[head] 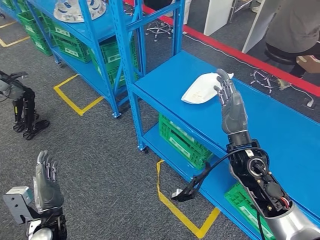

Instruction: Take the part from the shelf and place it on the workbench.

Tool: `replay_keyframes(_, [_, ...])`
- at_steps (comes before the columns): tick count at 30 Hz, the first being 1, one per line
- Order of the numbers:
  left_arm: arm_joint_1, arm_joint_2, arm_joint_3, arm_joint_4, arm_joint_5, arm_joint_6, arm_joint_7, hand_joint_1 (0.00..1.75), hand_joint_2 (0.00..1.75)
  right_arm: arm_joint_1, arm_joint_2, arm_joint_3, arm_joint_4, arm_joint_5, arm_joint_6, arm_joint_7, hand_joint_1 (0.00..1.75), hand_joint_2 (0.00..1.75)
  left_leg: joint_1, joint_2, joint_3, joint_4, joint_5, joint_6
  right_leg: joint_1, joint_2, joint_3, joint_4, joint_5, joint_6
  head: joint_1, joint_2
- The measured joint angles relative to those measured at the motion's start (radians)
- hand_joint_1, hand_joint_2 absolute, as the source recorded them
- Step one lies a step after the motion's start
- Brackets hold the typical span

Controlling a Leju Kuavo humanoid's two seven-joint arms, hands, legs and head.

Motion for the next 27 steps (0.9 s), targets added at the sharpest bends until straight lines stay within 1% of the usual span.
replay_keyframes(1, [0.0,0.001,0.001,-0.001,0.0,0.0,0.0,0.0,0.0,0.0,0.0,0.0,0.0,0.0,0.0,0.0,0.0,0.0,-0.004,0.007,0.001,0.002,-0.003,-0.005,0.003,-0.009,0.016,-0.03,0.004,-0.007,-0.001,0.0])
replay_keyframes(2, [0.0,0.001,0.001,-0.002,0.0,0.0,0.0,0.0,0.0,0.0,0.0,0.0,0.0,0.0,0.0,0.0,0.0,0.0,-0.006,0.014,0.002,0.002,-0.003,-0.01,0.006,-0.006,0.018,-0.035,0.0,-0.016,-0.004,0.0])
replay_keyframes(3, [0.0,0.001,0.001,-0.002,0.0,0.0,0.0,0.0,0.0,0.0,0.0,0.0,0.0,0.0,0.0,0.0,0.0,0.0,-0.006,0.023,0.003,0.001,-0.003,-0.013,0.006,0.009,0.017,-0.035,0.002,-0.026,-0.008,0.0])
replay_keyframes(4, [-0.001,0.002,0.002,-0.003,0.0,0.0,0.0,0.0,0.0,0.0,0.0,0.0,0.0,0.0,0.0,0.0,0.0,0.0,-0.004,0.023,0.004,0.002,-0.006,-0.019,0.005,0.019,0.017,-0.036,0.003,-0.033,-0.011,0.0])
replay_keyframes(5, [-0.001,0.002,0.002,-0.005,0.0,0.0,0.0,0.0,0.0,-0.001,0.0,0.0,0.0,0.0,0.001,0.0,0.0,0.0,-0.001,0.011,0.0,0.016,-0.018,-0.024,0.005,0.029,0.017,-0.037,0.005,-0.04,-0.013,0.0])
replay_keyframes(6, [-0.001,0.003,0.004,-0.006,0.0,0.0,0.0,0.0,0.0,-0.003,0.0,0.0,-0.001,0.0,0.001,-0.001,0.0,0.0,0.001,-0.009,-0.014,0.051,-0.041,-0.027,0.004,0.039,0.018,-0.039,0.007,-0.047,-0.015,0.0])
replay_keyframes(7, [0.0,0.003,0.005,-0.007,0.0,0.0,0.0,0.0,0.0,-0.004,0.0,0.0,-0.001,0.0,0.001,-0.001,0.0,0.0,0.003,-0.035,-0.041,0.109,-0.073,-0.03,0.004,0.049,0.018,-0.04,0.008,-0.052,-0.018,0.0])
replay_keyframes(8, [0.001,0.004,0.006,-0.007,0.0,0.0,0.0,0.0,0.0,-0.004,0.0,0.001,-0.001,0.0,0.001,-0.001,0.0,0.0,0.003,-0.055,-0.079,0.185,-0.108,-0.029,0.005,0.059,0.016,-0.04,0.008,-0.056,-0.021,0.0])
replay_keyframes(9, [0.003,0.004,0.007,-0.007,0.0,0.0,0.0,0.0,0.0,-0.004,0.0,0.002,-0.001,0.0,0.001,-0.001,0.0,0.0,0.002,-0.065,-0.119,0.26,-0.136,-0.028,0.007,0.07,0.015,-0.04,0.009,-0.059,-0.023,0.0])
replay_keyframes(10, [0.006,0.005,0.007,-0.007,0.0,0.0,0.0,0.0,0.0,-0.004,0.0,0.003,-0.001,0.0,0.001,0.0,0.0,0.0,0.002,-0.069,-0.15,0.312,-0.148,-0.026,0.01,0.082,0.014,-0.04,0.01,-0.061,-0.024,0.0])
replay_keyframes(11, [0.008,0.006,0.008,-0.007,0.0,0.0,0.0,0.0,0.0,-0.004,0.0,0.004,0.0,0.0,0.0,0.0,0.0,0.0,0.001,-0.071,-0.163,0.326,-0.139,-0.022,0.012,0.096,0.014,-0.04,0.01,-0.062,-0.024,0.0])
replay_keyframes(12, [0.008,0.006,0.008,-0.007,0.0,0.0,0.0,0.0,0.0,-0.004,0.0,0.004,0.0,-0.001,0.0,0.0,0.0,0.0,-0.001,-0.074,-0.155,0.298,-0.111,-0.017,0.014,0.11,0.014,-0.04,0.011,-0.062,-0.024,0.0])
replay_keyframes(13, [0.008,0.007,0.008,-0.008,0.0,0.0,0.0,0.0,0.0,-0.004,0.0,0.005,0.0,-0.002,-0.002,0.0,0.0,0.0,-0.002,-0.083,-0.129,0.234,-0.07,-0.009,0.015,0.123,0.016,-0.04,0.011,-0.062,-0.024,0.0])
replay_keyframes(14, [0.008,0.007,0.009,-0.008,0.0,0.0,0.0,0.0,0.0,-0.004,0.0,0.005,0.0,-0.004,-0.003,0.0,0.0,0.0,-0.004,-0.105,-0.095,0.155,-0.031,-0.001,0.015,0.136,0.016,-0.04,0.011,-0.062,-0.024,0.0])
replay_keyframes(15, [0.007,0.008,0.009,-0.009,0.0,0.0,0.0,0.0,0.0,-0.005,0.0,0.005,0.0,-0.006,-0.004,0.001,0.0,0.0,-0.004,-0.125,-0.065,0.086,-0.004,0.004,0.016,0.148,0.015,-0.039,0.011,-0.06,-0.024,0.0])
replay_keyframes(16, [0.006,0.009,0.01,-0.01,-0.001,0.002,0.002,0.0,0.0,-0.006,0.0,0.004,0.0,-0.008,-0.005,0.001,0.0,0.0,-0.005,-0.14,-0.044,0.04,0.011,0.007,0.015,0.159,0.013,-0.038,0.013,-0.057,-0.025,0.0])
replay_keyframes(17, [0.006,0.009,0.011,-0.012,-0.002,0.005,0.004,0.0,0.0,-0.007,0.0,0.004,0.0,-0.011,-0.005,0.002,0.0,0.0,-0.007,-0.145,-0.035,0.018,0.013,0.008,0.014,0.17,0.01,-0.039,0.014,-0.052,-0.025,0.0])
replay_keyframes(18, [0.005,0.01,0.012,-0.015,-0.003,0.009,0.006,0.0,0.0,-0.008,0.0,0.003,0.001,-0.014,-0.006,0.003,0.0,0.0,-0.008,-0.135,-0.032,0.012,0.012,0.008,0.012,0.182,0.006,-0.04,0.016,-0.046,-0.025,0.0])
replay_keyframes(19, [0.005,0.01,0.012,-0.019,-0.005,0.015,0.009,0.0,0.0,-0.009,0.0,0.002,0.001,-0.016,-0.006,0.005,0.0,0.0,-0.007,-0.123,-0.029,0.008,0.014,0.01,0.01,0.186,0.003,-0.04,0.016,-0.04,-0.025,0.0])
replay_keyframes(20, [0.005,0.01,0.013,-0.023,-0.006,0.019,0.012,0.0,0.0,-0.01,-0.001,0.0,0.001,-0.019,-0.007,0.007,0.0,0.0,-0.006,-0.112,-0.025,0.002,0.016,0.013,0.011,0.173,-0.002,-0.033,0.011,-0.035,-0.025,0.0])
replay_keyframes(21, [0.006,0.01,0.013,-0.028,-0.008,0.022,0.016,0.0,0.0,-0.013,-0.001,-0.001,0.001,-0.021,-0.008,0.01,0.0,0.0,-0.004,-0.1,-0.02,-0.004,0.018,0.017,0.013,0.148,-0.015,-0.009,-0.005,-0.031,-0.023,0.0])
replay_keyframes(22, [0.008,0.01,0.014,-0.033,-0.009,0.025,0.019,0.0,0.0,-0.016,-0.001,-0.002,0.001,-0.024,-0.009,0.013,0.0,0.0,-0.002,-0.088,-0.016,-0.008,0.019,0.02,0.014,0.116,-0.036,0.037,-0.032,-0.027,-0.019,0.0])
replay_keyframes(23, [0.01,0.011,0.014,-0.037,-0.011,0.027,0.022,0.0,0.0,-0.018,-0.002,-0.001,0.001,-0.026,-0.009,0.016,0.0,0.0,-0.003,-0.076,-0.014,-0.009,0.018,0.022,0.013,0.087,-0.067,0.102,-0.066,-0.023,-0.016,0.0])
replay_keyframes(24, [0.014,0.011,0.015,-0.041,-0.012,0.029,0.024,0.0,0.0,-0.019,-0.002,0.0,0.001,-0.028,-0.007,0.018,0.0,0.0,-0.004,-0.064,-0.014,-0.009,0.017,0.023,0.011,0.071,-0.099,0.175,-0.099,-0.019,-0.013,0.0])
replay_keyframes(25, [0.018,0.012,0.015,-0.043,-0.013,0.03,0.025,0.0,0.0,-0.017,-0.001,0.002,0.001,-0.027,-0.001,0.014,0.0,0.0,-0.004,-0.053,-0.013,-0.009,0.016,0.023,0.007,0.064,-0.125,0.233,-0.12,-0.015,-0.011,0.0])
replay_keyframes(26, [0.021,0.012,0.015,-0.044,-0.014,0.03,0.025,0.0,0.0,-0.011,0.0,0.007,0.001,-0.02,0.01,0.004,0.0,0.0,-0.004,-0.042,-0.013,-0.009,0.015,0.021,0.005,0.061,-0.135,0.258,-0.122,-0.012,-0.01,0.0])
replay_keyframes(27, [0.023,0.012,0.015,-0.045,-0.014,0.028,0.025,0.0,0.0,-0.001,0.006,0.017,0.002,-0.001,0.018,-0.015,0.0,0.0,-0.003,-0.031,-0.011,-0.008,0.013,0.019,0.002,0.056,-0.123,0.241,-0.105,-0.01,-0.008,0.0])
